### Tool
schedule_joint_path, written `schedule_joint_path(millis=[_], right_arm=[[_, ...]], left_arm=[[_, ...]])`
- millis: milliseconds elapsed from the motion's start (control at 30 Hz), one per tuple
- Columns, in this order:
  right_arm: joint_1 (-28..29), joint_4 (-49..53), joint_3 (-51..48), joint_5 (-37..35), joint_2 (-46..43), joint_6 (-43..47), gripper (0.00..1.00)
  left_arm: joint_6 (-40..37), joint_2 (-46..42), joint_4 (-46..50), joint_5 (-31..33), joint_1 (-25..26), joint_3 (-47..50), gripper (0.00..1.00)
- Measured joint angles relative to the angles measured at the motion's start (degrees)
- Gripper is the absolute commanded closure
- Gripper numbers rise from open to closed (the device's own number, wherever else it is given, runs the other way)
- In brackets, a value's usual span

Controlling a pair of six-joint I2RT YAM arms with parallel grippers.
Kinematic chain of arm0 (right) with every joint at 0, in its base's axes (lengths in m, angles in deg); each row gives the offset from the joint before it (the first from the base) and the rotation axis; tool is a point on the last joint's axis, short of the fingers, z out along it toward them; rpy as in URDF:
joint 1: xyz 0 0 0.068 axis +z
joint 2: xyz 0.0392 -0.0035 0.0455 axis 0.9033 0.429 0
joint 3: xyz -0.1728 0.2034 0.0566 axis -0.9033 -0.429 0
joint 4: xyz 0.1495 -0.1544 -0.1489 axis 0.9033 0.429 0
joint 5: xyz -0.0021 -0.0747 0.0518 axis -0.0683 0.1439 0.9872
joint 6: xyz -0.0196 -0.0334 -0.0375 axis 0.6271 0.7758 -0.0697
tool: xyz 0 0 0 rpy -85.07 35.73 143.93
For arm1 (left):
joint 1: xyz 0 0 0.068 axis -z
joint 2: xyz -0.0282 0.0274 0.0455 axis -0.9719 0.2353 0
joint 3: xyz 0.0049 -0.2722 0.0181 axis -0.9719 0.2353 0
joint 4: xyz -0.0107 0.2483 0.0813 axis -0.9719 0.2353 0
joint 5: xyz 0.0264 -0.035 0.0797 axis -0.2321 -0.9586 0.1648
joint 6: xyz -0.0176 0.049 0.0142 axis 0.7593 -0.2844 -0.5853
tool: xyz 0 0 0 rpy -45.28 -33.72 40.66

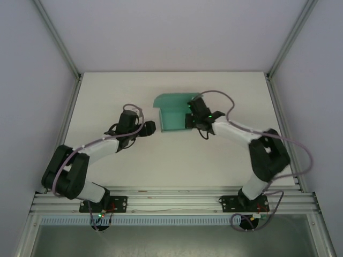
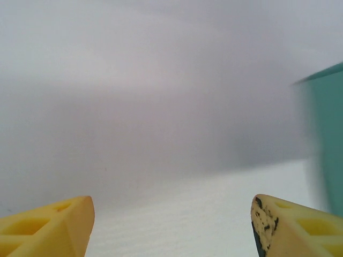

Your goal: Assemble paper box

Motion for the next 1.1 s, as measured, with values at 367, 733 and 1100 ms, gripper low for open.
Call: schedule_joint_path(millis=[367, 733, 1100], right_arm=[[-0.2, -16.3, -3.1, 17.8, -13.5, -1.9, 1.00], [1.8, -16.2, -2.9, 22.4, -7.4, -2.3, 1.00], [4.5, -13.6, 2.4, 11.9, -3.2, -2.7, 1.00]], left_arm=[[0.8, -7.5, -10.0, -8.7, 0.2, -1.9, 0.25], [0.0, -3.6, -12.4, -13.9, 1.3, -6.9, 0.27], [-0.2, -0.7, -10.8, -11.4, 0.7, -10.4, 0.28]])
